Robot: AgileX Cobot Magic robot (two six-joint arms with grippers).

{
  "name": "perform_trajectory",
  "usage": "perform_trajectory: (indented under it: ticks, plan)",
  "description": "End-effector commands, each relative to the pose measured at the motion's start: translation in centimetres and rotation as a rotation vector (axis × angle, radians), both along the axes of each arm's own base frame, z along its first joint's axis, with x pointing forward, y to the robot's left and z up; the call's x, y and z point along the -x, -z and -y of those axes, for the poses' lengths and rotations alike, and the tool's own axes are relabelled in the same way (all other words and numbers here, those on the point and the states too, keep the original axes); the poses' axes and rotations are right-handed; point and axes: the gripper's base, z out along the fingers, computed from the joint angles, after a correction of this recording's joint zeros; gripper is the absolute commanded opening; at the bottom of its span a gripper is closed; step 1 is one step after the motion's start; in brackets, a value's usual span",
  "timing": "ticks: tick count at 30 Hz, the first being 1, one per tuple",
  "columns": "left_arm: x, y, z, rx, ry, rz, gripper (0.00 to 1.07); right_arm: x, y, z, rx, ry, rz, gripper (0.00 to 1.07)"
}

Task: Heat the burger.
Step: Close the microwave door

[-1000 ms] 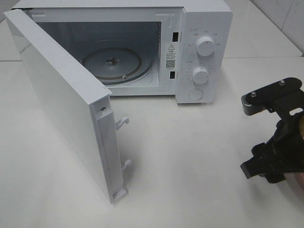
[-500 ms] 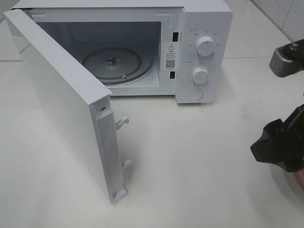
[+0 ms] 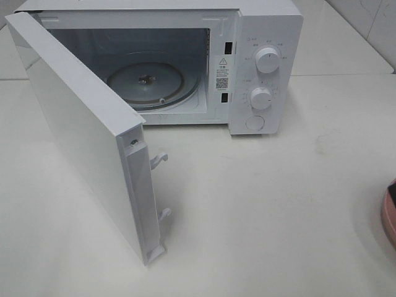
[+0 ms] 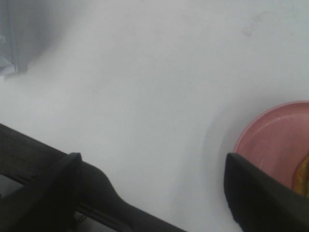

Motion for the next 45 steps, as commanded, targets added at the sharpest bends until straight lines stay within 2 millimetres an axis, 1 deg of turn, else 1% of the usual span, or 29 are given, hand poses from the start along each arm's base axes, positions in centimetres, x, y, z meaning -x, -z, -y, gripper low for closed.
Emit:
perform_trajectory:
  ticks: [1, 2, 3, 4, 5, 6, 8, 11, 13, 14, 16, 17, 18, 19, 21, 22, 24, 25, 26, 27, 29, 45]
  plan:
    - [0.0, 0.0, 0.0, 0.006, -0.003, 0.006, 1.00, 1.3, -0.7, 1.2, -0.035, 0.021, 0.042, 0.76]
    - [0.0, 0.0, 0.0, 0.006, -0.003, 0.006, 1.00, 2.1, -1.0, 1.7, -0.064, 0.034, 0.076, 0.76]
    - [0.0, 0.0, 0.0, 0.006, -0.003, 0.006, 1.00, 2.1, -1.0, 1.7, -0.064, 0.034, 0.076, 0.76]
    - [0.0, 0.0, 0.0, 0.006, -0.003, 0.006, 1.00, 2.6, -1.2, 2.1, -0.075, 0.039, 0.101, 0.76]
    - [0.0, 0.0, 0.0, 0.006, -0.003, 0.006, 1.00, 3.4, -1.3, 2.5, -0.087, 0.049, 0.141, 0.77]
    - [0.0, 0.0, 0.0, 0.006, -0.003, 0.006, 1.00, 3.4, -1.3, 2.5, -0.087, 0.049, 0.141, 0.77]
    - [0.0, 0.0, 0.0, 0.006, -0.003, 0.006, 1.00, 4.8, -0.8, 3.1, -0.116, 0.083, 0.189, 0.77]
    - [0.0, 0.0, 0.0, 0.006, -0.003, 0.006, 1.00, 5.2, -0.5, 3.2, -0.127, 0.098, 0.199, 0.76]
    - [0.0, 0.0, 0.0, 0.006, -0.003, 0.006, 1.00, 6.4, 0.4, 3.7, -0.150, 0.152, 0.256, 0.76]
    - [0.0, 0.0, 0.0, 0.006, -0.003, 0.006, 1.00, 6.4, 0.4, 3.7, -0.150, 0.152, 0.256, 0.76]
    - [0.0, 0.0, 0.0, 0.006, -0.003, 0.006, 1.00, 7.3, 1.0, 4.1, -0.157, 0.194, 0.320, 0.76]
    - [0.0, 0.0, 0.0, 0.006, -0.003, 0.006, 1.00, 7.3, 1.0, 4.1, -0.157, 0.194, 0.320, 0.76]
    - [0.0, 0.0, 0.0, 0.006, -0.003, 0.006, 1.00, 7.9, 1.2, 4.2, -0.159, 0.220, 0.349, 0.76]
    - [0.0, 0.0, 0.0, 0.006, -0.003, 0.006, 1.00, 7.9, 1.2, 4.2, -0.159, 0.220, 0.349, 0.76]
    - [0.0, 0.0, 0.0, 0.006, -0.003, 0.006, 1.00, 8.8, 1.2, 4.4, -0.166, 0.249, 0.402, 0.76]
    - [0.0, 0.0, 0.0, 0.006, -0.003, 0.006, 1.00, 8.8, 1.2, 4.4, -0.166, 0.249, 0.402, 0.76]
    - [0.0, 0.0, 0.0, 0.006, -0.003, 0.006, 1.00, 9.6, 1.3, 4.5, -0.169, 0.272, 0.447, 0.76]
    - [0.0, 0.0, 0.0, 0.006, -0.003, 0.006, 1.00, 9.6, 1.3, 4.5, -0.169, 0.272, 0.447, 0.76]
    - [0.0, 0.0, 0.0, 0.006, -0.003, 0.006, 1.00, 10.1, 1.7, 4.6, -0.165, 0.287, 0.459, 0.76]
    - [0.0, 0.0, 0.0, 0.006, -0.003, 0.006, 1.00, 10.2, 2.0, 4.6, -0.157, 0.295, 0.450, 0.76]
    - [0.0, 0.0, 0.0, 0.006, -0.003, 0.006, 1.00, 10.1, 2.1, 4.7, -0.149, 0.307, 0.447, 0.76]
    - [0.0, 0.0, 0.0, 0.006, -0.003, 0.006, 1.00, 10.1, 2.1, 4.7, -0.154, 0.311, 0.446, 0.76]
